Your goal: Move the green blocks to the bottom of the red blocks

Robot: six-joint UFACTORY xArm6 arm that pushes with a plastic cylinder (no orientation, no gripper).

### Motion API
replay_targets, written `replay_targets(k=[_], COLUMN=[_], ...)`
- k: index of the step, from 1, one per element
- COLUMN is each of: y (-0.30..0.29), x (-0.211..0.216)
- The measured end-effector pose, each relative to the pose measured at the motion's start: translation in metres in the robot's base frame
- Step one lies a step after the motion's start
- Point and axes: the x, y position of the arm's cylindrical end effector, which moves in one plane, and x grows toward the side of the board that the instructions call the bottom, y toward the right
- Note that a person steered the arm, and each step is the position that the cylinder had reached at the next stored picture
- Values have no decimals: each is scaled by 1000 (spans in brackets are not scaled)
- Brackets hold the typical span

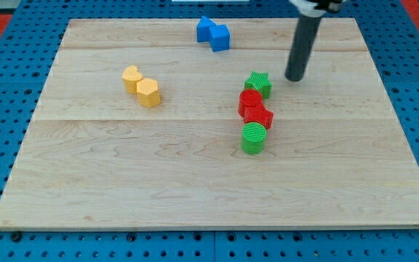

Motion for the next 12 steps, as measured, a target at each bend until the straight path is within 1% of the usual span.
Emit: replay_targets(k=[1, 2, 3, 4, 6, 7, 8, 9, 10, 11, 12], y=[-48, -54, -79, -117, -143, -153, -188, -189, -152, -138, -159], x=[31, 3, -9, 22, -16, -17, -14, 15, 59, 77, 46])
